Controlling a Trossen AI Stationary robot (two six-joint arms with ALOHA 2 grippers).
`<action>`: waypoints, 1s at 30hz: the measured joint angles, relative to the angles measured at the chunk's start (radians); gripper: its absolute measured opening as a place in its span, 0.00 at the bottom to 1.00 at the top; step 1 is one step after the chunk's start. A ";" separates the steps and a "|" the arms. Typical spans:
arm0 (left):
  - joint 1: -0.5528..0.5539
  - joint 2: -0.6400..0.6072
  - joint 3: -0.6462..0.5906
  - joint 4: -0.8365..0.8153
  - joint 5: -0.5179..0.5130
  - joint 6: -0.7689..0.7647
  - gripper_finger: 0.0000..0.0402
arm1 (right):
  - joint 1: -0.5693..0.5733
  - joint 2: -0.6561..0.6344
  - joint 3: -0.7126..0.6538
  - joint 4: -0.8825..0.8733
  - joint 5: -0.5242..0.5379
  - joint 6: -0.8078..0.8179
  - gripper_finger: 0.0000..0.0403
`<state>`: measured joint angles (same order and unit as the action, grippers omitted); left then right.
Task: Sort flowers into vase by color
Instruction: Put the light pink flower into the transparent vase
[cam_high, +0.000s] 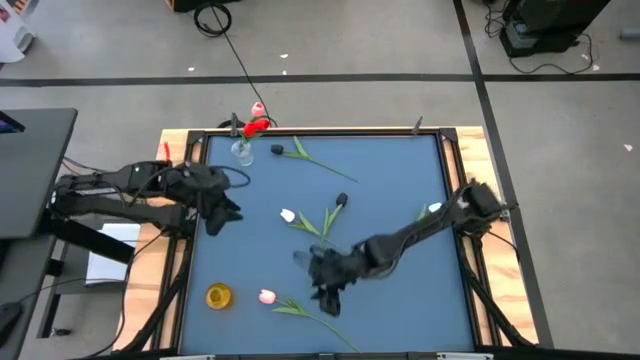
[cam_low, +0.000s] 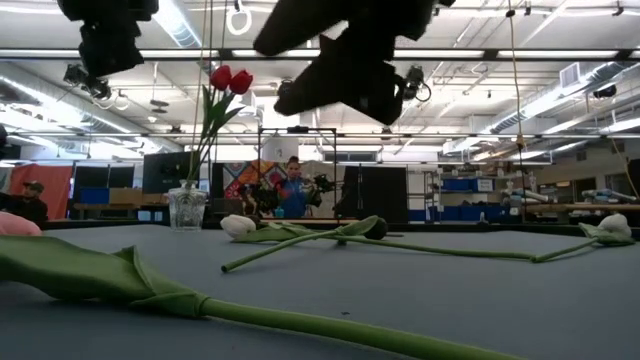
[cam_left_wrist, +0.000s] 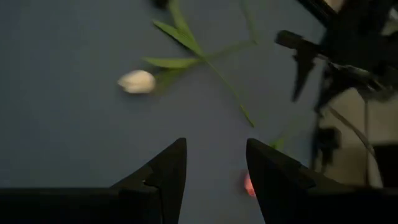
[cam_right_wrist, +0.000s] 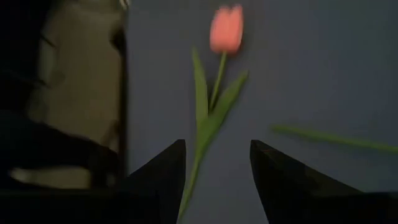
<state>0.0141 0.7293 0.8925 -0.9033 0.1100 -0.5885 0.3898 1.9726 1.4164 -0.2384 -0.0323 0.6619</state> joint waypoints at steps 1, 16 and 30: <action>-0.027 0.012 0.000 0.010 0.000 -0.009 0.43 | 0.020 0.030 0.037 -0.043 0.023 -0.013 0.46; -0.287 0.082 -0.001 0.178 -0.010 -0.213 0.43 | 0.119 0.352 0.347 -0.213 0.089 -0.110 0.45; -0.339 0.082 -0.001 0.174 -0.086 -0.235 0.43 | 0.116 0.368 0.356 -0.312 0.144 -0.039 0.03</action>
<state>-0.3248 0.8116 0.8917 -0.7288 0.0238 -0.8238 0.5056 2.3405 1.7721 -0.5505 0.1115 0.6225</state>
